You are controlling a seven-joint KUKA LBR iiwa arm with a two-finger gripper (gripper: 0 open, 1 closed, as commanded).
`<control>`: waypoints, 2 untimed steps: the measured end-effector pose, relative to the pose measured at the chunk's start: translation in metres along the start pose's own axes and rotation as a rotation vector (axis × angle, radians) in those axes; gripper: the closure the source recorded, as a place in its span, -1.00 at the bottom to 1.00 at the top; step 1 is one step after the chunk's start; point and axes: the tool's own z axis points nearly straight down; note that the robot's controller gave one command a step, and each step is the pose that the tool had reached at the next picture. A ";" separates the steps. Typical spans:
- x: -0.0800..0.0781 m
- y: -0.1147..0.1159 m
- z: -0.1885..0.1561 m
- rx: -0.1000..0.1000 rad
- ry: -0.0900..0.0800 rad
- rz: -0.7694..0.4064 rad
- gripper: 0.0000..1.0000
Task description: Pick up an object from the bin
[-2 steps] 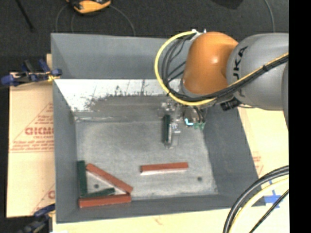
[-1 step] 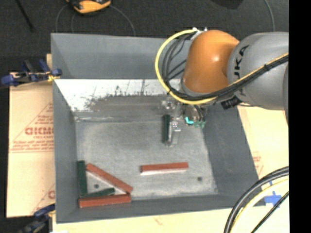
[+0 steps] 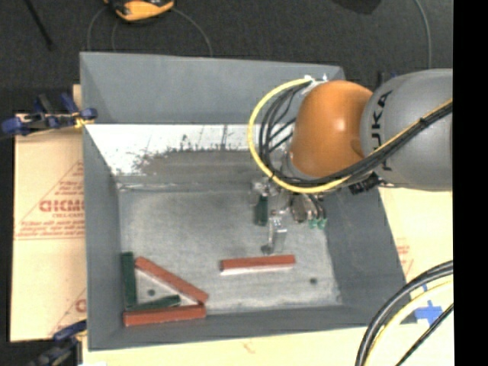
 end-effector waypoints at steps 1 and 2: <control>0.009 0.007 0.057 -0.002 0.001 0.013 -1.00; 0.058 -0.013 0.087 -0.001 0.007 0.083 1.00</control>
Offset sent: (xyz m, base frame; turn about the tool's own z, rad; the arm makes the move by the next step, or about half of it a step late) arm -0.0573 -0.0158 -0.0882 0.0846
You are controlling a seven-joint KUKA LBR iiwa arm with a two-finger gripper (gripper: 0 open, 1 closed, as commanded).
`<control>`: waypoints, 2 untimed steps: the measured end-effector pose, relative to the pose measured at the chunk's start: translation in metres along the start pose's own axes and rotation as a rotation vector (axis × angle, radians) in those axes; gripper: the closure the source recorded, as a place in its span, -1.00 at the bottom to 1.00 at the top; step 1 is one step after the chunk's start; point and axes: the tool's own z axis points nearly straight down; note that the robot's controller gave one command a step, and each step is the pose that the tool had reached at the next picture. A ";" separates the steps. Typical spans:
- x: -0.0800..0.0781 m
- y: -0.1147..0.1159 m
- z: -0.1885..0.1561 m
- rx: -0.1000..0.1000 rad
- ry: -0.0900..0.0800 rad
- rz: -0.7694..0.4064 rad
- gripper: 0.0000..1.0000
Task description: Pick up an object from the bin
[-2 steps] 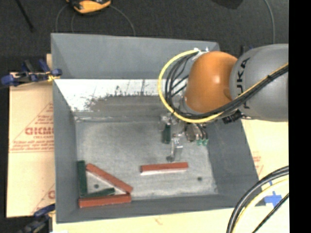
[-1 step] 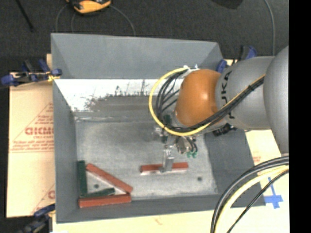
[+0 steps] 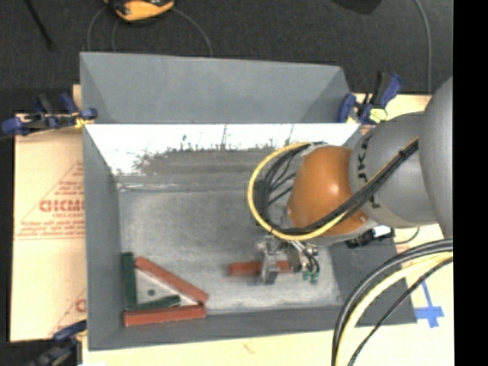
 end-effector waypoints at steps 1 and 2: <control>0.000 0.000 0.000 0.000 0.000 0.000 1.00; 0.008 -0.002 -0.009 0.001 0.004 -0.052 1.00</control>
Offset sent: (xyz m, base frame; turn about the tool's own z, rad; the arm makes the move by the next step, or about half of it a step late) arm -0.0276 -0.0088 0.0357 -0.1824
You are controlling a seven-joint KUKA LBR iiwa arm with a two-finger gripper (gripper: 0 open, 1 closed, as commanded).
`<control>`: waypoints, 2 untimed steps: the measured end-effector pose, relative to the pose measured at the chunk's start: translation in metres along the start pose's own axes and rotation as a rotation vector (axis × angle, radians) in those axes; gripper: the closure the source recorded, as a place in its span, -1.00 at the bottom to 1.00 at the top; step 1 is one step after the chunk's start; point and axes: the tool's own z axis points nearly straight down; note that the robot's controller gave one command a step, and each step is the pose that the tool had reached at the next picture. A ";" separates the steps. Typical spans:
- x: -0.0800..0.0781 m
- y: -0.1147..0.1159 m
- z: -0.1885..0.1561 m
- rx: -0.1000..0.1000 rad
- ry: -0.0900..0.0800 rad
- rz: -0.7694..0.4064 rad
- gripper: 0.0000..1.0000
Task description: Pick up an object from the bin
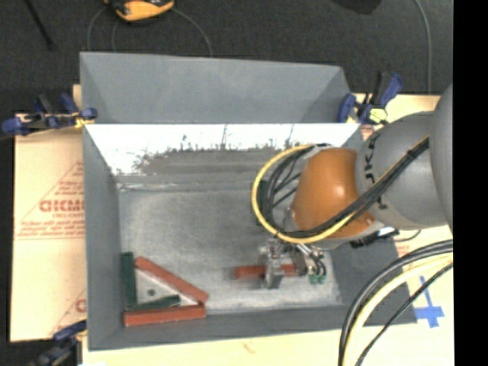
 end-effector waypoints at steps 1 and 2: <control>-0.037 -0.008 -0.213 0.001 -0.007 -0.121 1.00; -0.038 -0.008 -0.213 0.000 -0.006 -0.122 -1.00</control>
Offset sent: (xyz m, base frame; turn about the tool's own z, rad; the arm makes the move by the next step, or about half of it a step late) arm 0.0000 0.0000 0.0000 0.0000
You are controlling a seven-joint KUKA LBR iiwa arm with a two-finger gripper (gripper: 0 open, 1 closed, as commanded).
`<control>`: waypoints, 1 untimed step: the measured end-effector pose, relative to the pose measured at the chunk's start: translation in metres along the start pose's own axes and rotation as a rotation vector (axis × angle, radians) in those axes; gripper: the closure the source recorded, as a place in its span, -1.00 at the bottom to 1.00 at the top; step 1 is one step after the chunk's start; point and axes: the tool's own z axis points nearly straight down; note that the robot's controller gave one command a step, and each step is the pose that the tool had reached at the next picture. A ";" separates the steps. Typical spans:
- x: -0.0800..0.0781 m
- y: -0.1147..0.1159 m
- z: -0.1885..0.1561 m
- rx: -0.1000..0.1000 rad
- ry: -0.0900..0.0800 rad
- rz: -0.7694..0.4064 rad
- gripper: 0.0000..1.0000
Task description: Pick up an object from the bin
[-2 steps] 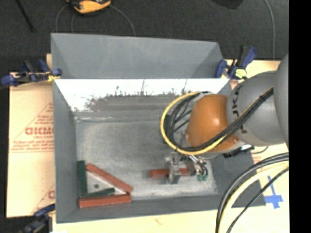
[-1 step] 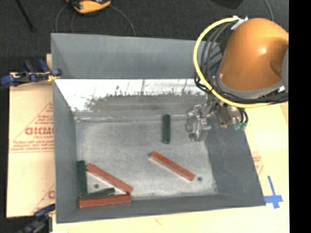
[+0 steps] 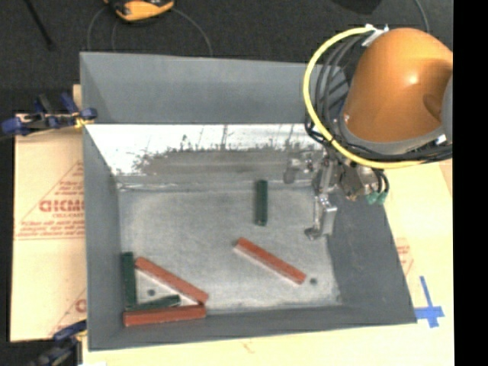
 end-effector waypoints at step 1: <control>0.000 0.000 0.000 0.000 0.000 0.000 -1.00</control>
Offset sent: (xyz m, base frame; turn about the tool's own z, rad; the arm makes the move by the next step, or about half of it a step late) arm -0.0149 0.0076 -0.1646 -0.0064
